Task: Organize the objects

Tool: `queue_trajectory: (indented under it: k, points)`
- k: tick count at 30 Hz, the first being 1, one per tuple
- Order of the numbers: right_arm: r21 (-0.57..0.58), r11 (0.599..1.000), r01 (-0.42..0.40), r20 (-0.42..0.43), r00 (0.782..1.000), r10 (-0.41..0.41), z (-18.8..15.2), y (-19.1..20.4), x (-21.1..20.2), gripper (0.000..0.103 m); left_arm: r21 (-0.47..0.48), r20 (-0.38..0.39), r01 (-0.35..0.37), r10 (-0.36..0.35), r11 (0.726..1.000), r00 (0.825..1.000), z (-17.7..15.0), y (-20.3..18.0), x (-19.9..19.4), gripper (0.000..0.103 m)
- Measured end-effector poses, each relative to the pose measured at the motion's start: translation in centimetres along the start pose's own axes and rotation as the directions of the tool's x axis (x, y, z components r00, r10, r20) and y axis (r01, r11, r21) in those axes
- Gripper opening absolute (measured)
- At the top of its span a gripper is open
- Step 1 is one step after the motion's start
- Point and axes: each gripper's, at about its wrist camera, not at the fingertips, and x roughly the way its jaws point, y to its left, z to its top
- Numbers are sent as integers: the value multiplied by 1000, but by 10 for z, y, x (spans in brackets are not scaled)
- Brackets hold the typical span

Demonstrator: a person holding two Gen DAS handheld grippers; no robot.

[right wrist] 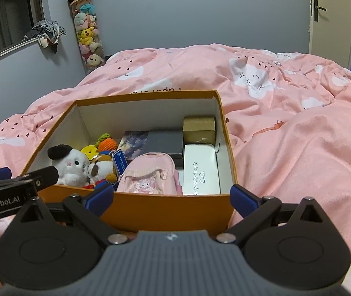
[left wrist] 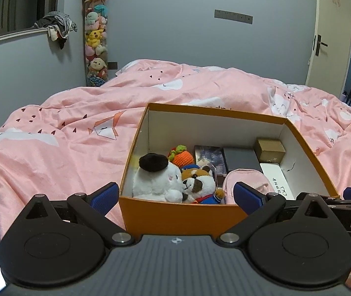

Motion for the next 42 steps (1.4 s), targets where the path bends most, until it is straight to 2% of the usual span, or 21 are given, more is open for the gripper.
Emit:
queue_trajectory:
  k: [42]
  points:
    - [18, 1000, -1, -40, 999, 2, -4, -1, 4, 102, 6, -33, -8, 8, 1000, 999, -2, 2, 4, 103]
